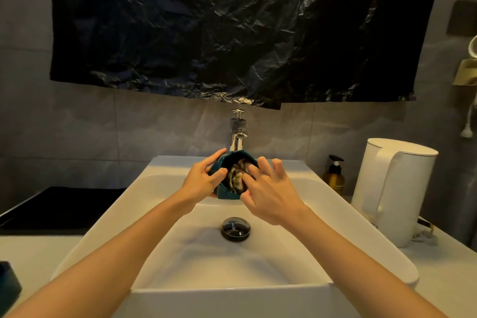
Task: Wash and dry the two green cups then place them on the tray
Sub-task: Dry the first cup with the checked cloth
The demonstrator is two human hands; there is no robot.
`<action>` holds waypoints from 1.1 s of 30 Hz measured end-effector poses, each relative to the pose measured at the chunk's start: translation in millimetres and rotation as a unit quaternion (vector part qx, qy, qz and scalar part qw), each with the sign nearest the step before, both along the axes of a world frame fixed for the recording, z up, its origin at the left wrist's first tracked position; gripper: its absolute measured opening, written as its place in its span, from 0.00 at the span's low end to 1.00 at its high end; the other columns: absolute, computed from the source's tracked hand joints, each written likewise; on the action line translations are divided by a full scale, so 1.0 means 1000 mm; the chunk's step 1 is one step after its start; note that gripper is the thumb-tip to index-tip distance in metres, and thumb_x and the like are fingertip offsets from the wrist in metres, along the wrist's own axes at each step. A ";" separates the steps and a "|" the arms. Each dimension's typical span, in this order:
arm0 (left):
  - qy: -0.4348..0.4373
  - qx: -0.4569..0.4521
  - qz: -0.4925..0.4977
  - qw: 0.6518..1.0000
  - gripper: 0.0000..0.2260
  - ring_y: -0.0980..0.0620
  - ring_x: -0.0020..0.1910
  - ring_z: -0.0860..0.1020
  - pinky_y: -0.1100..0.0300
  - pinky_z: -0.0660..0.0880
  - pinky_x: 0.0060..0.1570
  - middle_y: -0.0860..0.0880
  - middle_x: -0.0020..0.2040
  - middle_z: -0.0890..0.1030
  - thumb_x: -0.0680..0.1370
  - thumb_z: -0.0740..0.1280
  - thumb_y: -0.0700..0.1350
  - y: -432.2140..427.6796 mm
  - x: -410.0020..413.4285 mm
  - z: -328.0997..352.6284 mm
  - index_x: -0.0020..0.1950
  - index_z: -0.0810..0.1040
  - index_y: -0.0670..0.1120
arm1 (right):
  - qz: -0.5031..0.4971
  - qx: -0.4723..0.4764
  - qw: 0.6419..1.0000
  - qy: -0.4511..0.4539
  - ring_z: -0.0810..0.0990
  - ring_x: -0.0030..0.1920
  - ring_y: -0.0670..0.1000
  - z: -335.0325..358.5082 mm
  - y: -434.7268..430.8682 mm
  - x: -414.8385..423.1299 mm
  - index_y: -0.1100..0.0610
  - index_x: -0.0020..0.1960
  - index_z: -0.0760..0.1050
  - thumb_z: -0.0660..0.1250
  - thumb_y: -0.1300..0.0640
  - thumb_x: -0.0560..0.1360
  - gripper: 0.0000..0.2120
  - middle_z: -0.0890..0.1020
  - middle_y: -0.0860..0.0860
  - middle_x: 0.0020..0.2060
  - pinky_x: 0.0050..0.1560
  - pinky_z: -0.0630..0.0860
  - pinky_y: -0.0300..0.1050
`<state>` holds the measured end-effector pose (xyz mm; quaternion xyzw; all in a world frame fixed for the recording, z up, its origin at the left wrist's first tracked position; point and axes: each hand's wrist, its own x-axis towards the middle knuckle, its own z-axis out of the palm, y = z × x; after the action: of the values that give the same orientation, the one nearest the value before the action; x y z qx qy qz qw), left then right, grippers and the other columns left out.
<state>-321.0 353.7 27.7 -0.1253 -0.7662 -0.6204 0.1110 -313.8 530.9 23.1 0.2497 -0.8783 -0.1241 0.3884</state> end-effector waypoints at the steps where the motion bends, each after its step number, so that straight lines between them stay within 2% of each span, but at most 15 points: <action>1: 0.004 0.001 0.006 1.000 0.21 0.48 0.55 0.75 0.53 0.81 0.45 0.47 0.60 0.74 0.80 0.62 0.42 -0.001 -0.001 -0.001 0.71 0.66 0.57 | 0.000 0.000 1.000 -0.003 0.65 0.52 0.51 0.001 0.000 0.000 0.55 0.42 0.80 0.50 0.48 0.73 0.21 0.81 0.51 0.40 0.51 0.58 0.49; 3: 0.008 0.003 0.018 1.000 0.21 0.47 0.56 0.76 0.51 0.81 0.46 0.47 0.61 0.74 0.79 0.62 0.43 -0.002 -0.001 -0.002 0.71 0.66 0.57 | 0.012 0.004 0.999 -0.037 0.63 0.53 0.50 0.002 0.000 0.002 0.55 0.45 0.80 0.45 0.48 0.74 0.25 0.80 0.50 0.41 0.52 0.56 0.49; 5: 0.010 0.005 0.027 1.000 0.21 0.47 0.57 0.76 0.49 0.81 0.47 0.47 0.62 0.74 0.79 0.63 0.43 -0.003 -0.002 -0.003 0.71 0.66 0.58 | 0.036 -0.002 0.996 -0.085 0.62 0.55 0.49 0.004 0.001 0.003 0.53 0.50 0.78 0.39 0.47 0.74 0.29 0.79 0.49 0.46 0.53 0.54 0.49; 7: 0.013 0.005 0.029 0.999 0.21 0.47 0.56 0.77 0.49 0.81 0.46 0.47 0.62 0.74 0.79 0.63 0.43 -0.003 -0.003 -0.003 0.71 0.67 0.58 | 0.064 -0.041 0.987 -0.142 0.62 0.53 0.47 0.005 0.001 0.005 0.52 0.52 0.76 0.41 0.48 0.76 0.25 0.77 0.47 0.47 0.53 0.53 0.48; 10: 0.025 0.002 0.016 1.000 0.22 0.47 0.55 0.77 0.51 0.81 0.44 0.47 0.61 0.75 0.79 0.63 0.42 -0.001 -0.001 -0.002 0.71 0.67 0.58 | 0.099 -0.123 0.962 -0.223 0.63 0.52 0.48 0.004 -0.001 0.006 0.52 0.48 0.74 0.49 0.50 0.78 0.15 0.75 0.46 0.45 0.54 0.56 0.49; 13: 0.037 0.000 0.001 0.999 0.22 0.47 0.56 0.77 0.53 0.82 0.42 0.46 0.61 0.75 0.79 0.63 0.42 -0.002 -0.001 0.000 0.71 0.67 0.58 | 0.120 -0.176 0.940 -0.265 0.62 0.51 0.47 -0.002 -0.004 0.006 0.49 0.47 0.72 0.48 0.49 0.75 0.14 0.74 0.43 0.44 0.52 0.55 0.47; 16: 0.045 0.005 -0.005 0.999 0.22 0.48 0.55 0.77 0.53 0.82 0.42 0.47 0.61 0.75 0.79 0.63 0.42 -0.002 0.000 0.003 0.71 0.66 0.58 | 0.138 -0.200 0.935 -0.258 0.62 0.51 0.47 -0.001 -0.008 0.005 0.47 0.49 0.72 0.46 0.50 0.77 0.16 0.74 0.42 0.46 0.50 0.53 0.47; 18: 0.046 0.009 -0.011 0.999 0.22 0.49 0.54 0.78 0.55 0.82 0.40 0.48 0.60 0.75 0.79 0.63 0.42 -0.002 0.001 0.003 0.72 0.66 0.57 | 0.131 -0.183 0.945 -0.237 0.62 0.51 0.47 0.002 -0.008 0.005 0.47 0.53 0.75 0.48 0.51 0.81 0.16 0.74 0.42 0.47 0.50 0.53 0.48; 20: 0.047 0.010 -0.015 0.999 0.22 0.50 0.53 0.78 0.58 0.81 0.39 0.48 0.60 0.75 0.79 0.63 0.42 0.000 0.002 0.003 0.72 0.66 0.56 | 0.119 -0.137 0.970 -0.164 0.64 0.51 0.49 0.005 -0.004 0.003 0.48 0.53 0.78 0.54 0.52 0.81 0.13 0.77 0.42 0.46 0.47 0.52 0.48; 22: 0.049 0.002 -0.014 0.999 0.22 0.49 0.53 0.77 0.59 0.81 0.38 0.49 0.60 0.75 0.79 0.63 0.43 0.000 0.003 0.003 0.72 0.65 0.57 | 0.113 -0.114 0.985 -0.063 0.68 0.49 0.51 0.008 0.001 0.002 0.49 0.49 0.82 0.63 0.53 0.78 0.08 0.82 0.44 0.43 0.44 0.50 0.46; 24: 0.048 -0.004 -0.011 0.999 0.22 0.50 0.54 0.76 0.59 0.81 0.40 0.50 0.61 0.73 0.79 0.62 0.43 0.000 0.002 0.003 0.72 0.64 0.57 | 0.095 -0.130 0.987 0.006 0.73 0.45 0.52 0.011 0.006 0.000 0.50 0.46 0.84 0.72 0.53 0.72 0.04 0.84 0.46 0.39 0.44 0.54 0.47; 25: 0.047 -0.006 -0.010 0.999 0.22 0.50 0.55 0.75 0.59 0.81 0.40 0.50 0.62 0.73 0.79 0.62 0.44 0.000 0.002 0.003 0.72 0.64 0.57 | 0.092 -0.137 0.986 0.017 0.75 0.43 0.52 0.012 0.007 0.000 0.50 0.47 0.84 0.75 0.53 0.69 0.07 0.85 0.47 0.39 0.45 0.59 0.47; 27: 0.044 -0.016 -0.008 0.999 0.22 0.48 0.58 0.74 0.55 0.81 0.43 0.50 0.63 0.72 0.79 0.63 0.45 -0.001 0.001 0.003 0.72 0.65 0.58 | 0.120 -0.119 0.986 0.013 0.78 0.42 0.52 0.012 0.006 -0.002 0.53 0.52 0.81 0.77 0.57 0.66 0.15 0.85 0.50 0.43 0.43 0.70 0.48; 29: 0.045 -0.024 -0.013 0.999 0.22 0.48 0.60 0.73 0.53 0.81 0.45 0.51 0.63 0.72 0.79 0.63 0.45 -0.001 0.000 0.002 0.71 0.65 0.59 | 0.168 -0.093 0.981 -0.031 0.81 0.43 0.55 0.010 0.003 -0.004 0.56 0.53 0.82 0.76 0.62 0.66 0.16 0.83 0.53 0.47 0.39 0.78 0.48; 33: 0.035 -0.030 -0.022 0.999 0.21 0.48 0.59 0.74 0.57 0.80 0.42 0.53 0.61 0.73 0.79 0.63 0.44 0.002 0.001 0.000 0.70 0.66 0.59 | 0.212 -0.094 0.965 -0.124 0.81 0.50 0.55 0.005 0.000 -0.009 0.57 0.55 0.82 0.70 0.63 0.73 0.11 0.81 0.53 0.54 0.47 0.77 0.43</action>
<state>-320.1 355.7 28.1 -0.1667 -0.7773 -0.5946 0.1200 -322.8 530.4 28.6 0.4061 -0.8542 0.0759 0.3156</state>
